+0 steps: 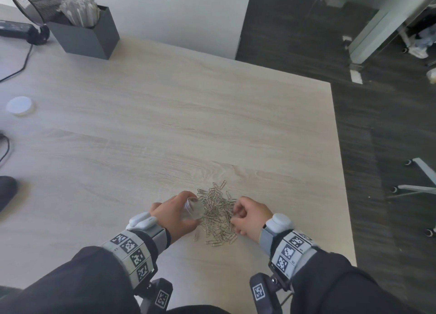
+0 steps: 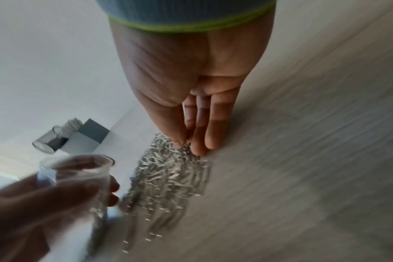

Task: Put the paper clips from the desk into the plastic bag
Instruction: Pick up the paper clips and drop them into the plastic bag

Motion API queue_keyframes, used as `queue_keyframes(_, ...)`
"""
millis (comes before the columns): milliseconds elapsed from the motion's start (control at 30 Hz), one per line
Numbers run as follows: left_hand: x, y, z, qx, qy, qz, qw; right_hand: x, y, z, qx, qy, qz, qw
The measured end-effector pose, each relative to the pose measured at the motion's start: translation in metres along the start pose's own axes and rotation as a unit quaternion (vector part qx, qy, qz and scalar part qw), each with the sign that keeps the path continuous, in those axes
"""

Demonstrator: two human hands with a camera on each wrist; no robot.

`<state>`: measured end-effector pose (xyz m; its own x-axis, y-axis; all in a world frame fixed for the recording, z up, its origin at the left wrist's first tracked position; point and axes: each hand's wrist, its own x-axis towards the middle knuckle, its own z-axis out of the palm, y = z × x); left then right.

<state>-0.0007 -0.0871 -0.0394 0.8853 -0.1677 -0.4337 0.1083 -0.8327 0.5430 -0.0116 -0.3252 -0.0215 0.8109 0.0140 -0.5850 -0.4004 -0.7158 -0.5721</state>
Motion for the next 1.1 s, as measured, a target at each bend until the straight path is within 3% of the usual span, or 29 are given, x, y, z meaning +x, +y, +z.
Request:
queue_keyframes(133,-0.001,-0.003,-0.003,-0.004,0.006,-0.005,1.0,0.005,-0.01,-0.007,0.116,0.056,0.006,0.992)
queue_keyframes(233,-0.003,-0.004,-0.005,-0.01,0.009,-0.006,1.0,0.011,0.006,-0.021,0.046,0.101,-0.005,0.994)
queue_keyframes(367,-0.005,-0.003,-0.007,-0.012,0.02,-0.002,1.0,0.011,0.021,-0.027,-0.141,0.01,-0.022,0.99)
queue_keyframes(600,-0.008,-0.005,-0.006,-0.006,0.003,-0.007,1.0,0.006,0.008,-0.006,-0.232,-0.067,-0.086,0.967)
queue_keyframes(1100,-0.012,0.003,-0.008,0.002,-0.01,-0.009,1.0,0.011,0.0,-0.005,-0.197,0.003,-0.092,0.976)
